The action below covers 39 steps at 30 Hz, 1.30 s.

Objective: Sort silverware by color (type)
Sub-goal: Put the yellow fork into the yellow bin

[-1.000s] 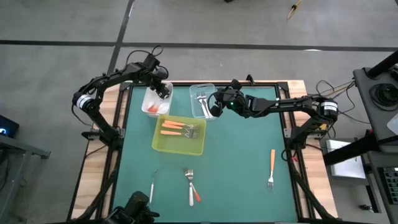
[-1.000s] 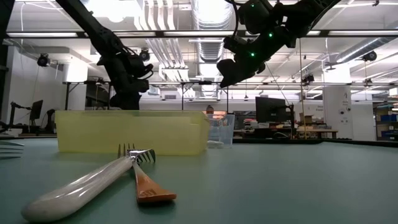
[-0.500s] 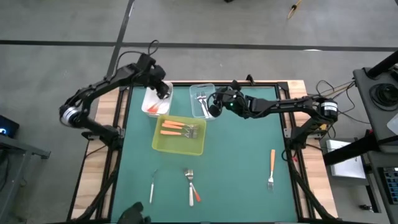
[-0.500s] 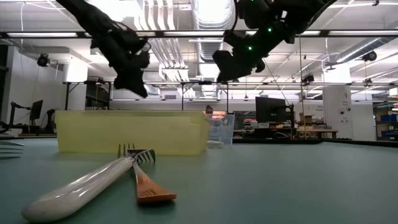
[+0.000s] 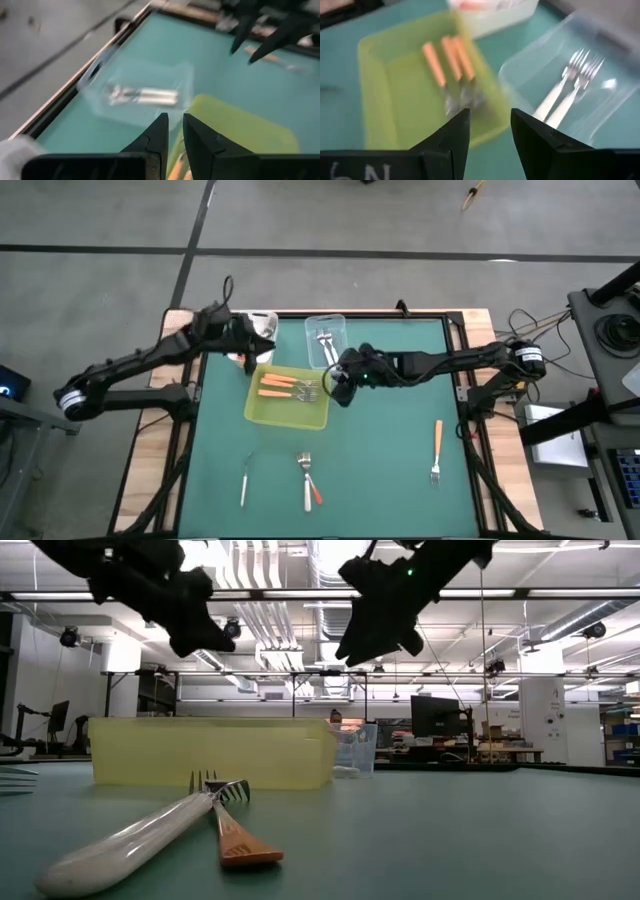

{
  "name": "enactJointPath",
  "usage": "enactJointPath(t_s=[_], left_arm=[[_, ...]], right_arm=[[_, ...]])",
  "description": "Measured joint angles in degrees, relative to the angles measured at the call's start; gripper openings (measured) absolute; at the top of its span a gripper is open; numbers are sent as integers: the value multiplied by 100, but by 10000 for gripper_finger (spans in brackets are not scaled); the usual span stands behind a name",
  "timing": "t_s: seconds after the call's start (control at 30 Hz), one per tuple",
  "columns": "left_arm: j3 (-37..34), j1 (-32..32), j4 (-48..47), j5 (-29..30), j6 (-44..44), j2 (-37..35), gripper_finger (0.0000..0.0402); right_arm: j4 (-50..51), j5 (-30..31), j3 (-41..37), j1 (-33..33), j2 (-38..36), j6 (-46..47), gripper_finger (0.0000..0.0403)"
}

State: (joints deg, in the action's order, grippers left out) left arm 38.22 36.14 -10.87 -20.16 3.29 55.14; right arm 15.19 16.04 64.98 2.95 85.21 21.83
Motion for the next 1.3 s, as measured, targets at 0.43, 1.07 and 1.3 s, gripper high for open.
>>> enactJointPath(t_s=[0.43, 1.07, 1.3], left_arm=[[-996, -1032, 1527, 4, -498, -992, 40], [-1041, -1036, 1517, 10, -715, -853, 40], [-1010, -1036, 1501, 9, -789, -851, 40]], right_arm=[[2918, -1070, 1070, -940, 0, 2375, 134], [5072, -2433, 572, -2198, -31, 4150, 134], [5054, -2848, -488, -2532, -521, 5154, 134]])
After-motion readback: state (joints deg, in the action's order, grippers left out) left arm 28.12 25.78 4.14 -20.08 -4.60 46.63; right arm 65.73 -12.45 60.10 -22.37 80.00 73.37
